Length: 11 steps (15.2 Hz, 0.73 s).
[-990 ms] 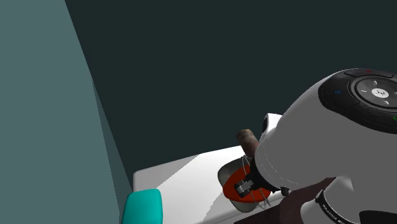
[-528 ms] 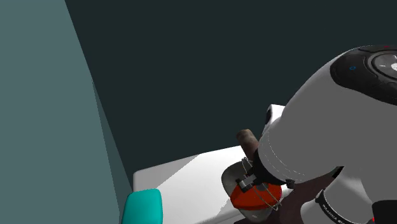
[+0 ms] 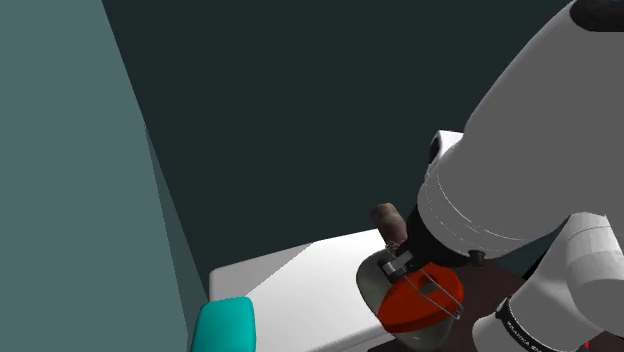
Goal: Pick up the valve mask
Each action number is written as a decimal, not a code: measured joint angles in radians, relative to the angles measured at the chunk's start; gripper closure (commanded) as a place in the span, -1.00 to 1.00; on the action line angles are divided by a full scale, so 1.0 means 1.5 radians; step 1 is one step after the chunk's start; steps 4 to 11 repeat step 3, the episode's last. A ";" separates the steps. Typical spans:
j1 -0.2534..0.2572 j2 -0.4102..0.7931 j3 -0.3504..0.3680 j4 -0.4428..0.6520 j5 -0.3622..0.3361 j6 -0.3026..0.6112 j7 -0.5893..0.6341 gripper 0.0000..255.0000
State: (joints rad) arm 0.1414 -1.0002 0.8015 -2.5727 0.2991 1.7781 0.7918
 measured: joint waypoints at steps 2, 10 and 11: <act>-0.002 -0.001 -0.008 0.013 -0.006 -0.013 -0.002 1.00; -0.003 -0.001 -0.011 0.017 -0.008 -0.018 -0.004 1.00; -0.003 -0.001 -0.011 0.017 -0.008 -0.018 -0.004 1.00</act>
